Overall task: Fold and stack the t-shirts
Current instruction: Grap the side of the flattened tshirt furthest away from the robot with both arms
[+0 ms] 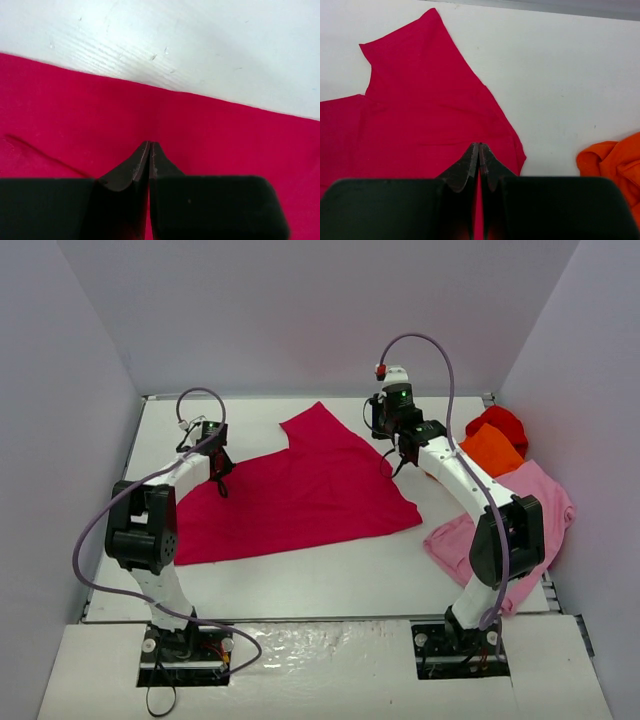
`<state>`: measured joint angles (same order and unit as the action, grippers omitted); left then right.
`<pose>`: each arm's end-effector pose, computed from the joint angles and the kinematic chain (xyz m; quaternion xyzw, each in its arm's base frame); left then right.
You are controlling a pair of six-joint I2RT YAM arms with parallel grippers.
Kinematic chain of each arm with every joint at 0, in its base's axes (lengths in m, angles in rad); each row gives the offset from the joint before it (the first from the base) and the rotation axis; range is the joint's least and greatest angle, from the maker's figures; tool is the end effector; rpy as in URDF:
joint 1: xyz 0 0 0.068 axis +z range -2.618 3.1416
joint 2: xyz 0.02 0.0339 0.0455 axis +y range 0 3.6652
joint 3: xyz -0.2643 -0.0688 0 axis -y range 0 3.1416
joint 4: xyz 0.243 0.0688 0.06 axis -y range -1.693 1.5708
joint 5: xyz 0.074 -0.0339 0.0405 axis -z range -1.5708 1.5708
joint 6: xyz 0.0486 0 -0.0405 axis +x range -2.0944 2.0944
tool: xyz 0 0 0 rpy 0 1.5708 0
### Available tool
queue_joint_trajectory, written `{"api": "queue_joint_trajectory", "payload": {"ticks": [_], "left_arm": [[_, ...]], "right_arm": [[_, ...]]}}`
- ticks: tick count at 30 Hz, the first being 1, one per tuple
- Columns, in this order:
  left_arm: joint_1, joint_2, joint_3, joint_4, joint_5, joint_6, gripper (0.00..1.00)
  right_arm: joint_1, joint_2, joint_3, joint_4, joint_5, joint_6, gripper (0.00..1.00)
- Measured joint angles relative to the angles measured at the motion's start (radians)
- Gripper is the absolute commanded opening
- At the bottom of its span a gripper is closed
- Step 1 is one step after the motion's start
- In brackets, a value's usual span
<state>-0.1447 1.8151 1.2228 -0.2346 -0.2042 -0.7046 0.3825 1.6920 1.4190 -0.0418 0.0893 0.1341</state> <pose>0.3986 -0.0481 0.1946 -0.2917 0.8805 -0.0624 0.3685 0.3899 0.1522 0.3302 -0.0741 0.8054 0.1150 0.5767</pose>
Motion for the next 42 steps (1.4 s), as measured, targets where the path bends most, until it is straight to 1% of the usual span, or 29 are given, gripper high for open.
{"api": "queue_joint_trajectory", "payload": {"ticks": [4,6,14,16,22,24,27,30,34,38,42], "left_arm": [[0.038,0.014,-0.088,0.027,0.046,-0.045,0.00],[0.051,0.010,-0.107,0.044,0.059,-0.069,0.00],[0.093,0.013,-0.130,0.102,0.088,-0.092,0.00],[0.122,0.017,-0.129,0.115,0.109,-0.092,0.00],[0.284,0.043,-0.103,0.139,0.176,-0.078,0.00],[0.325,0.044,-0.101,0.141,0.188,-0.072,0.00],[0.353,0.044,-0.107,0.155,0.203,-0.069,0.00],[0.353,0.044,-0.116,0.177,0.221,-0.066,0.00],[0.344,0.044,-0.126,0.206,0.235,-0.066,0.00],[0.332,0.044,-0.135,0.228,0.242,-0.063,0.00],[0.323,0.031,-0.150,0.237,0.244,-0.061,0.00]], "right_arm": [[0.000,0.000,-0.012,0.000,0.000,0.003,0.00],[0.000,0.000,-0.015,0.000,0.000,0.004,0.00],[0.001,0.000,-0.031,0.000,-0.018,0.020,0.00],[0.001,0.000,-0.043,-0.003,-0.019,0.021,0.00],[0.001,0.009,-0.065,-0.035,-0.034,0.030,0.00],[0.001,0.045,-0.053,-0.033,-0.058,0.046,0.00],[0.007,0.157,-0.020,-0.028,-0.087,0.069,0.00],[0.028,0.307,0.036,-0.044,-0.110,0.082,0.00],[0.089,0.489,0.163,-0.051,-0.131,0.090,0.00],[0.143,0.559,0.280,-0.048,-0.150,0.092,0.00],[0.178,0.586,0.297,-0.051,-0.148,0.087,0.00]]}}
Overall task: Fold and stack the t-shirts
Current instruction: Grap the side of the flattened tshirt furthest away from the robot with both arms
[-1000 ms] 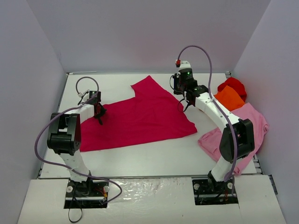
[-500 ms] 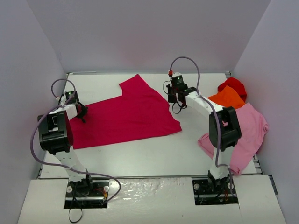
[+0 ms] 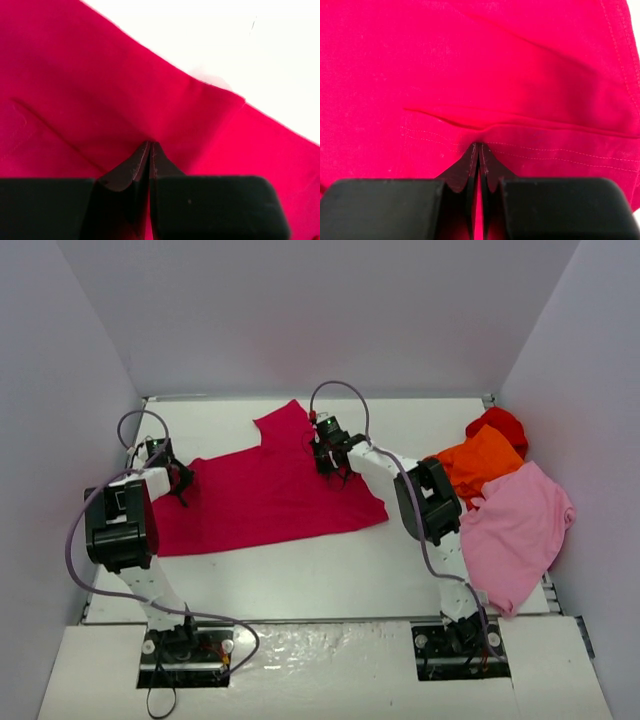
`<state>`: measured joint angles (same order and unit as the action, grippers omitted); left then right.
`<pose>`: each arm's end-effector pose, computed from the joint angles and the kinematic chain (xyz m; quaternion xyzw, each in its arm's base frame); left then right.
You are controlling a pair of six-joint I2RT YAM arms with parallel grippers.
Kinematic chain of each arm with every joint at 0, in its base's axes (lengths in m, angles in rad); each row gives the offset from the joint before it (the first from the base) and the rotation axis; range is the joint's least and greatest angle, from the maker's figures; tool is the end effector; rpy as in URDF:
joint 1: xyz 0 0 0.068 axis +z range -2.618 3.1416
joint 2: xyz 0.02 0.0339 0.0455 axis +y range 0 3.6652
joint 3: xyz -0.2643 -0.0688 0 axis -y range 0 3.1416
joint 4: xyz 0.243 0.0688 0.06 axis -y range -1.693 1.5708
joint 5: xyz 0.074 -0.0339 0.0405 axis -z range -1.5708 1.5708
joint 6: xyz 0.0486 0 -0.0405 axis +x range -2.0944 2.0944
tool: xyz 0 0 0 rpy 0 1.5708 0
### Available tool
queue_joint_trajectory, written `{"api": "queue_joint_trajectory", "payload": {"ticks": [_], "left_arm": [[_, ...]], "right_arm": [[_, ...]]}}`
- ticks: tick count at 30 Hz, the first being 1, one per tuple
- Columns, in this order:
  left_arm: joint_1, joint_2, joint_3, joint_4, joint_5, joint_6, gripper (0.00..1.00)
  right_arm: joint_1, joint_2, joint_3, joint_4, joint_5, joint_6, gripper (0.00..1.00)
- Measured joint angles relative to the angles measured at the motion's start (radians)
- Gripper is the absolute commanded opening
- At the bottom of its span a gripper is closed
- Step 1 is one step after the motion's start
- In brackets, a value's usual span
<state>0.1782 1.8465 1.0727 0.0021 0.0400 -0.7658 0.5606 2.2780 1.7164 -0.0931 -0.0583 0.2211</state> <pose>0.3896 0.0682 0.1554 -0.4118 0.8239 -0.1303 0.3669 0.4444 0.2824 0.1612 -0.1642 0.8815 0.1926 0.3987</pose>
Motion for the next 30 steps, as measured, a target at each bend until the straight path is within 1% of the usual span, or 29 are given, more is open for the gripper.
{"api": "queue_joint_trajectory", "payload": {"ticks": [3,7,13,15,17,19,25,30], "left_arm": [[-0.021,-0.059,-0.050,-0.037,-0.007,0.003,0.00],[-0.064,-0.211,-0.108,-0.153,-0.037,0.004,0.00],[-0.090,-0.506,-0.105,-0.253,-0.079,0.010,0.00],[-0.090,-0.583,-0.077,-0.310,-0.093,0.018,0.00],[-0.090,-0.616,-0.029,-0.349,-0.095,0.027,0.00],[-0.090,-0.627,-0.001,-0.354,-0.090,0.031,0.00],[-0.091,-0.624,-0.043,-0.381,-0.056,0.031,0.00],[-0.091,-0.625,-0.076,-0.404,-0.040,0.031,0.00]], "right_arm": [[0.002,-0.007,-0.017,0.012,0.006,-0.006,0.00],[0.002,-0.037,-0.070,0.034,0.036,-0.011,0.00],[0.002,-0.104,-0.181,0.064,0.106,-0.012,0.00],[0.002,-0.137,-0.230,0.067,0.138,-0.008,0.00],[0.002,-0.169,-0.279,0.069,0.167,-0.001,0.00],[0.002,-0.202,-0.330,0.076,0.192,0.013,0.00],[0.019,-0.337,-0.530,0.101,0.245,0.077,0.00],[0.055,-0.428,-0.649,0.100,0.281,0.123,0.00]]}}
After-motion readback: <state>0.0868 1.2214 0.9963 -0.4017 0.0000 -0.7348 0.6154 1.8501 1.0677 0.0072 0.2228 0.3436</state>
